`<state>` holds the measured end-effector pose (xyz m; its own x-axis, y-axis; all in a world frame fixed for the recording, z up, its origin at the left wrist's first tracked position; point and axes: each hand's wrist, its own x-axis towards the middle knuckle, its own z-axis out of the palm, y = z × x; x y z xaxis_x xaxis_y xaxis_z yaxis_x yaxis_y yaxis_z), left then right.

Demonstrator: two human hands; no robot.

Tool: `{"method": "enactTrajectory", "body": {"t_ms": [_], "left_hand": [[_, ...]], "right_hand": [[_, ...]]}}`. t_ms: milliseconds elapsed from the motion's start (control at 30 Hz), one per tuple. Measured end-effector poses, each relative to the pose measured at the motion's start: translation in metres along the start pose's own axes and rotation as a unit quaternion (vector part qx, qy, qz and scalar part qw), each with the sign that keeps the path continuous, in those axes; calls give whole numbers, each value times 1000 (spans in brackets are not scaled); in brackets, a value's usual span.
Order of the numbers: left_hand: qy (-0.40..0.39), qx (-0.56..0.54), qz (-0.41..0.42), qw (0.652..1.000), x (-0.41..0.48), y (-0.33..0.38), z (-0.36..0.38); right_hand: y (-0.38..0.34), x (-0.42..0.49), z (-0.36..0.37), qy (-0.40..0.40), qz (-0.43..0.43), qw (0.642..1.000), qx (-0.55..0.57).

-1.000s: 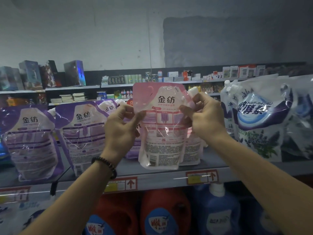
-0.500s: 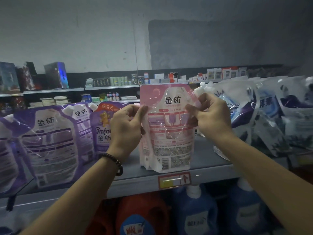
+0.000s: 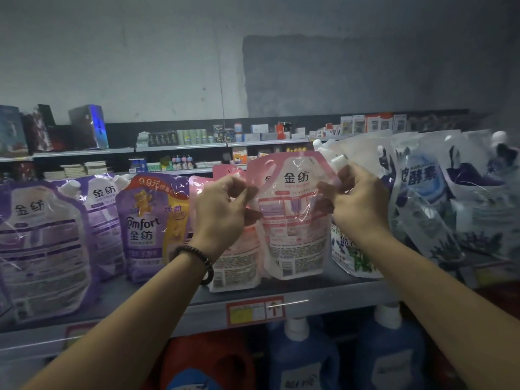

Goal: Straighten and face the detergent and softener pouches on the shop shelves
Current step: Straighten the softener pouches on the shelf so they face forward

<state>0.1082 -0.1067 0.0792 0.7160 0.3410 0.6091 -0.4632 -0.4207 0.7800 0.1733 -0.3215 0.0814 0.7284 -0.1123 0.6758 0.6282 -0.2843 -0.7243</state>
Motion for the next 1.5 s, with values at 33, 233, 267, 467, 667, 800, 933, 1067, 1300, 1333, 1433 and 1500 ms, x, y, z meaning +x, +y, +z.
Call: {"method": "enactTrajectory", "body": {"t_ms": [33, 233, 267, 467, 667, 800, 933, 1067, 1300, 1333, 1433, 1500], "left_hand": [[0, 3, -1, 1000, 1, -2, 4], [3, 3, -12, 1000, 6, -10, 16], [7, 5, -11, 1000, 7, -11, 17], [24, 32, -16, 999, 7, -13, 17], [27, 99, 7, 995, 3, -11, 20], [30, 142, 38, 989, 3, -9, 23], [38, 194, 79, 977, 5, -13, 24], [58, 223, 106, 967, 6, -18, 25], [72, 273, 128, 951, 2, -18, 30], [76, 267, 125, 952, 0, -17, 31], [87, 244, 120, 958, -7, -16, 36], [87, 234, 114, 962, -10, -16, 40]], "right_hand": [[3, 1, -1, -4, 4, 1000, 4], [20, 10, 0, -14, 11, 1000, -4], [22, 11, 1, -18, 16, 1000, 4], [28, 12, 8, -31, 29, 999, 28], [37, 15, 11, -38, 48, 998, 14], [41, 18, 11, -22, 38, 998, -38], [39, 15, 8, -29, 21, 995, -93], [35, 11, 7, -36, 15, 995, -90], [28, 4, 2, -68, 12, 994, -90], [27, 3, 1, -74, 11, 993, -90], [26, -3, -2, -86, 9, 992, -88], [27, -6, -3, -99, 8, 992, -76]]}}
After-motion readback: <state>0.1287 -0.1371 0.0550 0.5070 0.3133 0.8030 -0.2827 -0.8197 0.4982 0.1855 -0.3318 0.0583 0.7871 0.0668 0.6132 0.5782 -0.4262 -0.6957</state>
